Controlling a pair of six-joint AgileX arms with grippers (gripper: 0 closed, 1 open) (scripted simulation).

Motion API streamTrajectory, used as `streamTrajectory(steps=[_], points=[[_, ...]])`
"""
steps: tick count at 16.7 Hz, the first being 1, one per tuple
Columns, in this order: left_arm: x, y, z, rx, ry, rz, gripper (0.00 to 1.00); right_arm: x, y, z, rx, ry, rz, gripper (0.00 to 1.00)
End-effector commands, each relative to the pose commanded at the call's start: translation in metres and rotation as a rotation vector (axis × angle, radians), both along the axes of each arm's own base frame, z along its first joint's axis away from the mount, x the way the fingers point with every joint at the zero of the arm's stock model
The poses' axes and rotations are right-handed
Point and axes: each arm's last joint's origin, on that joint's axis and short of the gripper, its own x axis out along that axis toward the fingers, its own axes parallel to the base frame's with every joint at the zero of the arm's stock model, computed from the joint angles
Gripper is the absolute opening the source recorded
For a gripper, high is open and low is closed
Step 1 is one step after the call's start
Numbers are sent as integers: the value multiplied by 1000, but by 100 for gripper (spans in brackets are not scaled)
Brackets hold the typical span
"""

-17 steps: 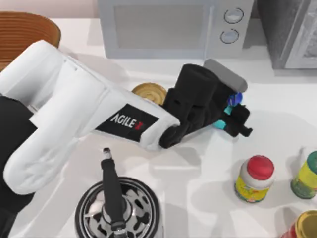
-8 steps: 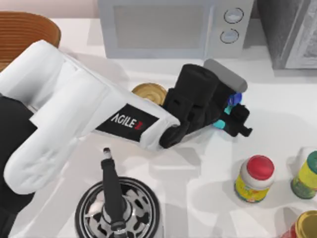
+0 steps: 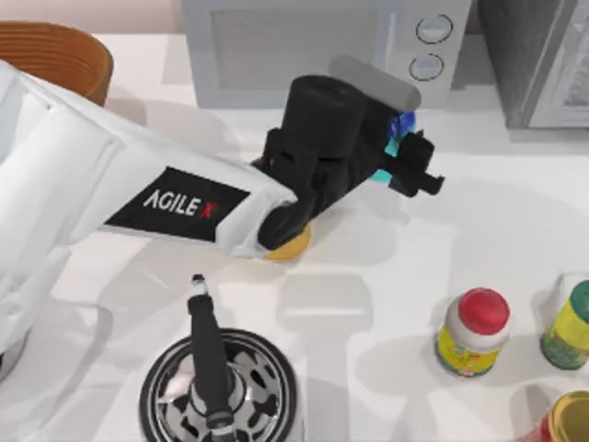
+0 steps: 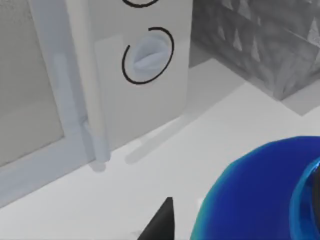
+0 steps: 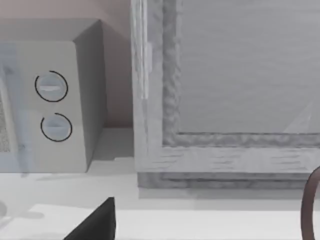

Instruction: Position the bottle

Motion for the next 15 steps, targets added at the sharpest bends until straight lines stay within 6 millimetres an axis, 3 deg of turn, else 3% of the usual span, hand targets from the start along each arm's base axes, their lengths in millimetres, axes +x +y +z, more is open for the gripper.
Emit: streamTrajectory(steps=[3,6,11,15], points=[[-1,49,37,-72,-65,174,0,0,0,0,0,0,0,100],[-16,106,49,-95,-65,347,0,0,0,0,0,0,0,100],[-63,180,18,-35,67,557,0,0,0,0,0,0,0,100],[-83,202,2,3,143,618,0,0,0,0,0,0,0,100]])
